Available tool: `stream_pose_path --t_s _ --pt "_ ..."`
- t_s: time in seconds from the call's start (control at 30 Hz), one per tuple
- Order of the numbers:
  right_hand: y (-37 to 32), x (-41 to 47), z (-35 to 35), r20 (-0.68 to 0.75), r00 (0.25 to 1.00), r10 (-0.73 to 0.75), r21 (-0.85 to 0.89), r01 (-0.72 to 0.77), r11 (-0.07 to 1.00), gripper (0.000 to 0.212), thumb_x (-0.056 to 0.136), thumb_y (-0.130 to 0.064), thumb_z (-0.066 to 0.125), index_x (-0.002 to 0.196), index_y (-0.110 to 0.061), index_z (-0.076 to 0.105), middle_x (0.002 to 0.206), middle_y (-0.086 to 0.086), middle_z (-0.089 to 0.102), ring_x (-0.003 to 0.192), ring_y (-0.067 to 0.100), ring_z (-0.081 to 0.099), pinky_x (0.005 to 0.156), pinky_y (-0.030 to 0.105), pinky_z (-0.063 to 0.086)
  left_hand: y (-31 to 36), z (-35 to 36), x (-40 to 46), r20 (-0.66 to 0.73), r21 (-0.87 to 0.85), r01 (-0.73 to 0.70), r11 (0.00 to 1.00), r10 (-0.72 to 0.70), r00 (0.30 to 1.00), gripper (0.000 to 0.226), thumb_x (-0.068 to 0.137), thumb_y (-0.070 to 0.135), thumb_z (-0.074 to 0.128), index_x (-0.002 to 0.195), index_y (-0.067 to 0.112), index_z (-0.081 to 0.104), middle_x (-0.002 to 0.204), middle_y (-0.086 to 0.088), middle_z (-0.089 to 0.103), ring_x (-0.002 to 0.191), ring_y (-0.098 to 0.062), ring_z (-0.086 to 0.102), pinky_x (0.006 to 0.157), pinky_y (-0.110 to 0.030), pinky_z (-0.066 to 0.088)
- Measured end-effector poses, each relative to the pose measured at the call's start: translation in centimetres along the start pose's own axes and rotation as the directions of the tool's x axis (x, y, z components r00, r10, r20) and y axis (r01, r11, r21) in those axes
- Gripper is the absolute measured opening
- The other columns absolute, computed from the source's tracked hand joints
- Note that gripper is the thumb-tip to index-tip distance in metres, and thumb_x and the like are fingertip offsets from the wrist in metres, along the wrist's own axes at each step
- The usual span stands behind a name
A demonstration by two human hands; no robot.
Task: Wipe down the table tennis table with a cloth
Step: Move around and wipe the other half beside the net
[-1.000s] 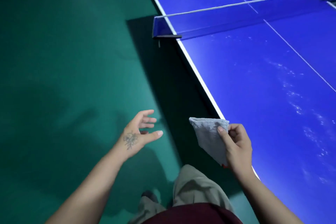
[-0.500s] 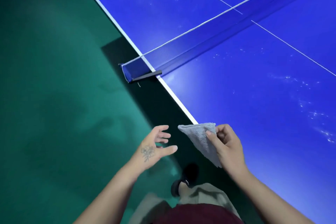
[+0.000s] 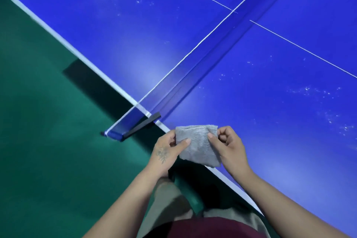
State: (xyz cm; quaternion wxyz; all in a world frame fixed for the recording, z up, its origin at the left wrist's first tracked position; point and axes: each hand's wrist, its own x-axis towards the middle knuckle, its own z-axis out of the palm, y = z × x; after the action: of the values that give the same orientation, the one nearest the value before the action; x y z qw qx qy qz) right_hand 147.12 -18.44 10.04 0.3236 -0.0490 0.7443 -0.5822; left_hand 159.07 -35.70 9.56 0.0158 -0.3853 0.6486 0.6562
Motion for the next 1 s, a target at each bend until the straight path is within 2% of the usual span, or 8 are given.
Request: stream_pose_path --t_s 0.23,0.4,0.57,0.6,0.67,0.77,0.87,1.0 --pt "1.0 9.1 6.6 -0.22 0.956 0.192 0.078 -0.179 0.981 0.039 0.078 -0.055 0.077 0.082 -0.023 0.053 0.062 0.001 0.049 0.066 0.021 0.046 0.067 0.058 0.051 0.9 -5.3 14.8 0.168 0.182 -0.038 0.983 0.007 0.986 0.014 0.094 0.038 0.082 0.098 0.027 0.076 0.097 0.007 0.081 0.093 -0.014 0.078 0.09 -0.04 0.062" --pt "1.9 13.7 8.3 -0.329 0.9 0.287 0.15 -0.25 0.957 0.027 0.098 -0.024 0.076 0.088 -0.014 0.053 0.066 0.007 0.054 0.065 0.023 0.048 0.066 0.046 0.046 2.1 -5.1 20.1 0.204 0.368 -0.094 0.925 0.018 0.979 0.019 0.097 0.047 0.076 0.09 0.032 0.067 0.083 0.022 0.072 0.074 0.002 0.066 0.072 -0.022 0.051" --pt "4.4 16.9 8.3 -0.332 0.875 0.354 0.117 -0.334 0.935 0.026 0.098 -0.032 0.075 0.09 -0.019 0.054 0.068 -0.003 0.057 0.061 0.022 0.05 0.064 0.047 0.048 1.4 -3.5 23.0 0.216 0.523 -0.116 0.845 0.0 0.976 0.02 0.104 0.046 0.067 0.093 0.033 0.056 0.069 0.029 0.054 0.062 0.002 0.049 0.064 -0.029 0.041" --pt "4.6 17.2 8.3 -0.322 0.876 0.358 0.061 -0.358 0.932 0.025 0.098 -0.039 0.075 0.091 -0.024 0.056 0.075 -0.006 0.063 0.063 0.021 0.056 0.067 0.047 0.052 1.2 -3.4 23.3 0.206 0.55 -0.117 0.827 0.002 0.979 0.013 0.105 0.045 0.066 0.104 0.033 0.06 0.08 0.032 0.058 0.072 0.006 0.054 0.071 -0.028 0.045" --pt "5.1 17.8 7.8 -0.316 0.885 0.341 -0.075 -0.382 0.921 0.02 0.097 -0.048 0.073 0.094 -0.033 0.059 0.088 -0.011 0.07 0.073 0.009 0.065 0.071 0.037 0.053 0.4 -3.0 23.9 0.141 0.626 -0.124 0.77 0.044 0.989 0.033 0.104 0.043 0.065 0.134 0.031 0.057 0.12 0.023 0.064 0.108 -0.004 0.062 0.094 -0.033 0.054" --pt "6.0 18.5 6.0 -0.413 0.899 0.145 -0.28 -0.277 0.919 0.017 0.098 -0.048 0.069 0.104 -0.035 0.06 0.104 -0.017 0.066 0.092 0.003 0.066 0.077 0.037 0.056 -0.3 -2.6 23.9 0.12 0.724 -0.293 0.624 0.305 0.945 0.044 0.1 0.027 0.069 0.141 0.021 0.056 0.139 0.003 0.059 0.128 -0.021 0.055 0.108 -0.046 0.051" --pt "7.4 19.8 2.7 -0.499 0.857 -0.13 -0.481 -0.148 0.864 0.024 0.1 -0.038 0.069 0.118 -0.024 0.061 0.133 -0.009 0.056 0.113 0.02 0.062 0.093 0.049 0.055 -1.0 -1.5 23.9 0.284 0.737 -0.511 0.443 0.483 0.828 0.049 0.095 0.012 0.07 0.143 0.012 0.059 0.148 -0.005 0.056 0.14 -0.027 0.05 0.118 -0.046 0.045" --pt "8.4 22.2 -1.8 -0.543 0.794 -0.273 -0.659 -0.201 0.725 0.044 0.102 -0.034 0.068 0.138 -0.01 0.058 0.164 0.005 0.042 0.144 0.03 0.047 0.116 0.048 0.038 -3.2 -0.1 24.8 0.532 0.674 -0.683 0.28 0.459 0.712 0.056 0.104 0.018 0.063 0.157 0.006 0.049 0.171 -0.012 0.036 0.163 -0.027 0.025 0.132 -0.048 0.026"
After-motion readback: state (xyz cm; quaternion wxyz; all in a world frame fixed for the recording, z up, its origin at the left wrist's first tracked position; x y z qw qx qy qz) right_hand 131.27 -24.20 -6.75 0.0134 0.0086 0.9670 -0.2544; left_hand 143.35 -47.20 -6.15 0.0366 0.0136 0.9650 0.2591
